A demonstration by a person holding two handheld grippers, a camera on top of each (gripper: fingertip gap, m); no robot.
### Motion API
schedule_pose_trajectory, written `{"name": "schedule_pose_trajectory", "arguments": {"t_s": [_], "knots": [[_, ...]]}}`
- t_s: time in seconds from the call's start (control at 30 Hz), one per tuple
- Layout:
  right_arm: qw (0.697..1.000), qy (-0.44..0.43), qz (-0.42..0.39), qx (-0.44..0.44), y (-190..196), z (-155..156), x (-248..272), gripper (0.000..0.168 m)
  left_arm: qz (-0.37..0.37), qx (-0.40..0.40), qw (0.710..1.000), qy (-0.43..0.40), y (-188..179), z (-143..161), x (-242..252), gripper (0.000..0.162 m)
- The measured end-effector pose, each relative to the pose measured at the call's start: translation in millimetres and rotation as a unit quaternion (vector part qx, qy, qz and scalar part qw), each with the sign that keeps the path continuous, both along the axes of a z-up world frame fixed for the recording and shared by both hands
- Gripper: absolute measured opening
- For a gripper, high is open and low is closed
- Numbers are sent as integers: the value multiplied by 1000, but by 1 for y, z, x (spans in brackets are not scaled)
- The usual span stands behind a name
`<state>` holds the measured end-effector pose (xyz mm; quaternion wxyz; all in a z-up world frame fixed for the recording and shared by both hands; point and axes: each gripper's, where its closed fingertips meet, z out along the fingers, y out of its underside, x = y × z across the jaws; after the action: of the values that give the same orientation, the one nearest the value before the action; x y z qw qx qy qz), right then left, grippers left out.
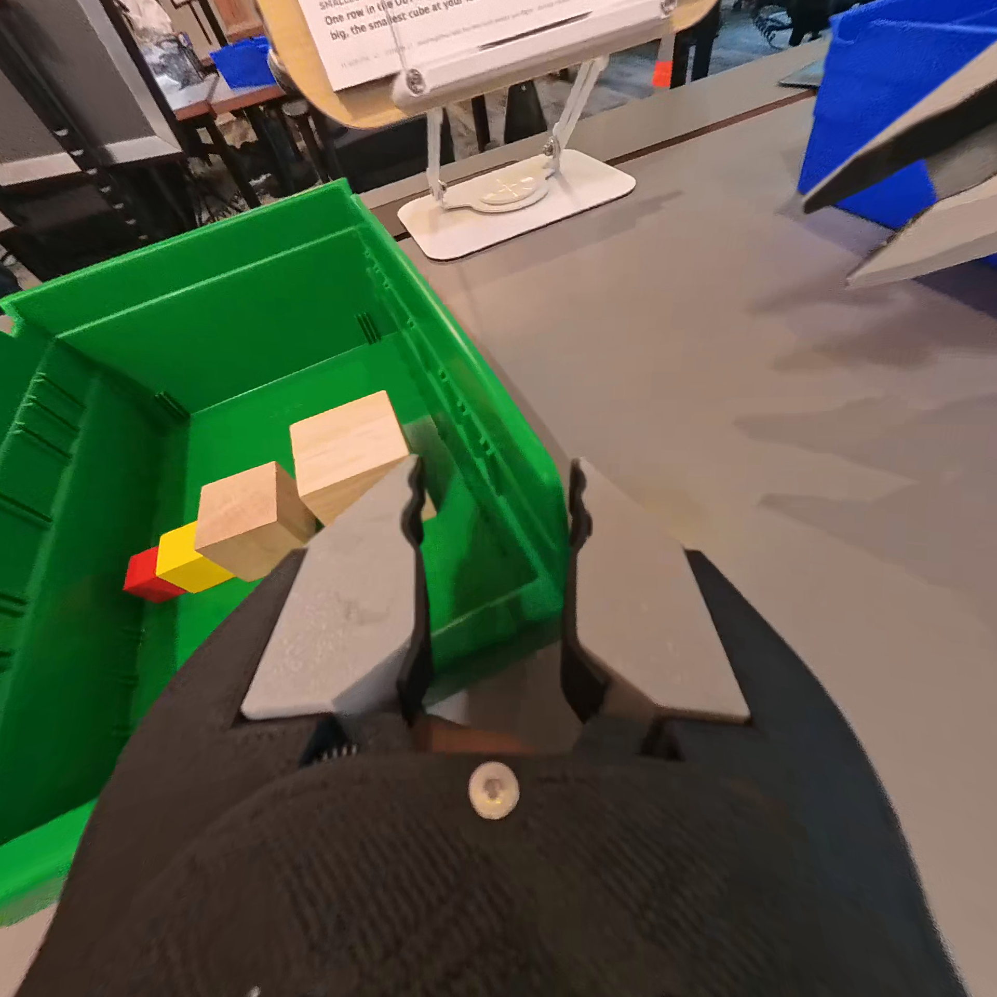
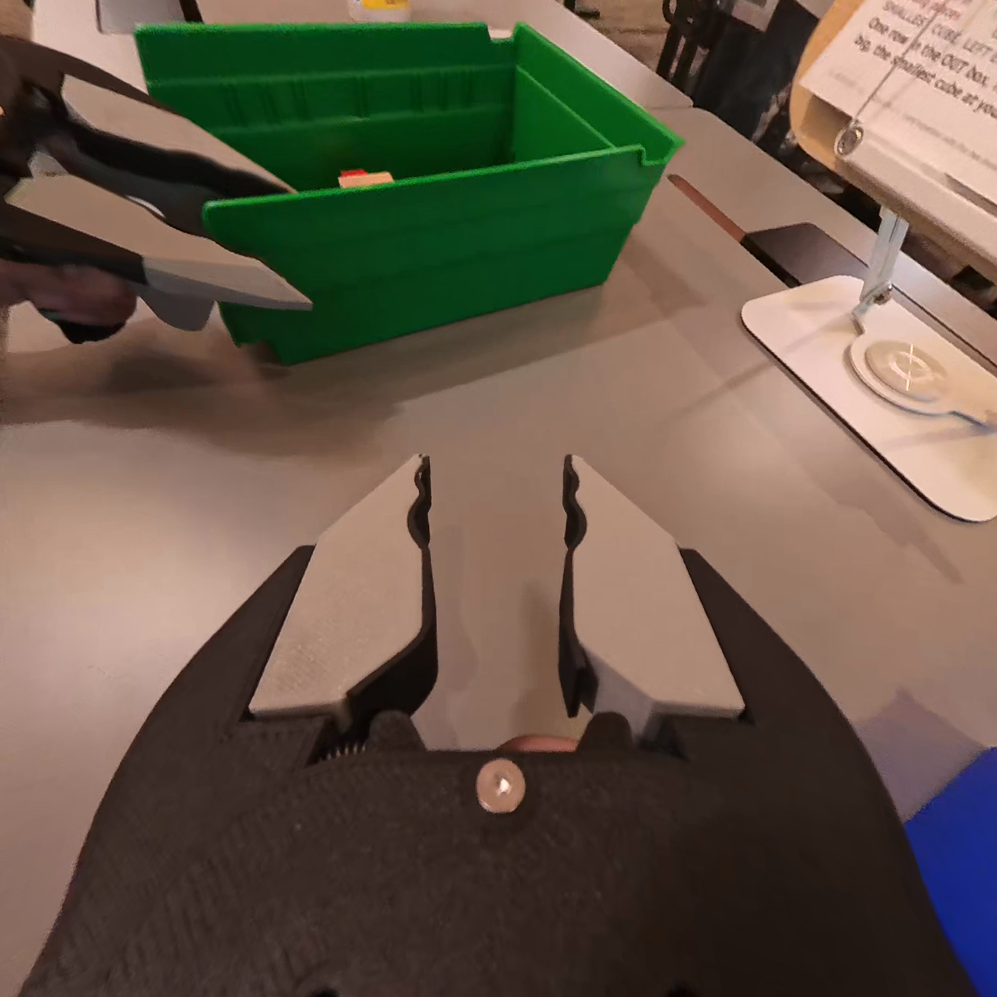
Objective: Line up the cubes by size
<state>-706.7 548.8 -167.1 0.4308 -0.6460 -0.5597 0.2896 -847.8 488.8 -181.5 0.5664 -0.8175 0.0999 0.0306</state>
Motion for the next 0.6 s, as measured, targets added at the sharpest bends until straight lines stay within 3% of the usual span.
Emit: {"name": "schedule_pose_trajectory", "arguments": {"t_s": [0.07,0.23,0.37,0.6], "knots": [[1000,-3,-3,-8,3,-3,2,46,10,8,1000,-6,2,1,-6,59],[999,-30,-27,28,15,-12,3,46,49,24,998,7,12,3,-24,52],[997,-43,-51,33,21,-21,4,46,42,18,998,-31,3,6,-17,54],[998,0,-55,-3,17,-13,-22,46,28,90,991,-92,-10,58,-3,60]]}}
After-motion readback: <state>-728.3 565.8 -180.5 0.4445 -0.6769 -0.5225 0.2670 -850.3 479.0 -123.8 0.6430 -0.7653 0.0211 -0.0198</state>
